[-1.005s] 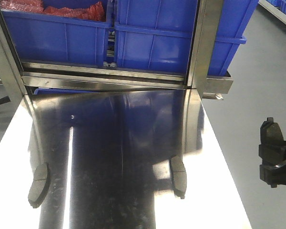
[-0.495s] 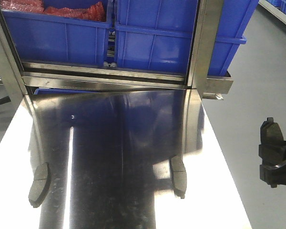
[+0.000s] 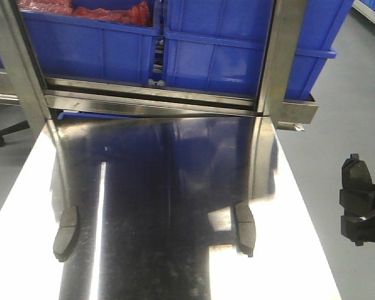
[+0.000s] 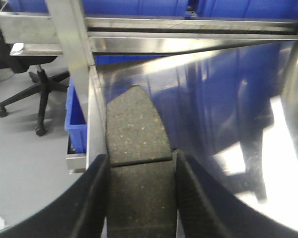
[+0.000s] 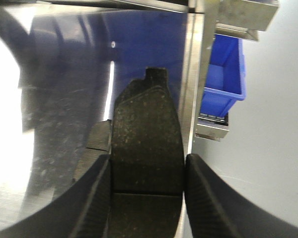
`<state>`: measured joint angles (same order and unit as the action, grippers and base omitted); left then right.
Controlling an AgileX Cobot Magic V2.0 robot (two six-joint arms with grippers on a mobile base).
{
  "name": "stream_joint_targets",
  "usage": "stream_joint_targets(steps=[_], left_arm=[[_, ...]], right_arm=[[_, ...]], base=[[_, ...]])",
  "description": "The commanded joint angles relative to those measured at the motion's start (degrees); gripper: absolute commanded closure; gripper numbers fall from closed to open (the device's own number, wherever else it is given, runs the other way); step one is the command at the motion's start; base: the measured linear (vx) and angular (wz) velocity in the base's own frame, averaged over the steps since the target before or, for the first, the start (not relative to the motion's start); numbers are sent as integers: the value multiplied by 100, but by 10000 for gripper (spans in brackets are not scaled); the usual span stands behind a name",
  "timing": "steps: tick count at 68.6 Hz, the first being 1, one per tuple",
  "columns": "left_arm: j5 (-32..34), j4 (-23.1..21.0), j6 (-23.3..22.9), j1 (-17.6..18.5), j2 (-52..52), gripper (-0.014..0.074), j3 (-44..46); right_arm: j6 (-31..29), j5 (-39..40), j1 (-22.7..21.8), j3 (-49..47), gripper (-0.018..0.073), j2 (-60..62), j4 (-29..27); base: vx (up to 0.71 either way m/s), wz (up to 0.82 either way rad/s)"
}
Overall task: Move and align brake pads A on conveyor
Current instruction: 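Drive the base away from the table holding both brake pads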
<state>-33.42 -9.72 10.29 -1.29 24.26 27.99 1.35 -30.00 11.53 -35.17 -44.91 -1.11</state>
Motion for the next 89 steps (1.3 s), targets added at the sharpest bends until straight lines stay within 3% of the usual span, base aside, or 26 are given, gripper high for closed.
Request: stream_joint_targets(steps=[1, 25, 89], left_arm=[[529, -68, -5, 35, 10, 524, 174], [529, -68, -5, 35, 10, 524, 174], [529, -68, -5, 35, 10, 524, 174]], right_arm=[[-65, 499, -13, -177, 546, 71, 13], [-65, 433, -13, -177, 546, 71, 13], [-65, 374, -13, -177, 546, 71, 13]], base=[[-5, 17], [-5, 32], [-5, 61]])
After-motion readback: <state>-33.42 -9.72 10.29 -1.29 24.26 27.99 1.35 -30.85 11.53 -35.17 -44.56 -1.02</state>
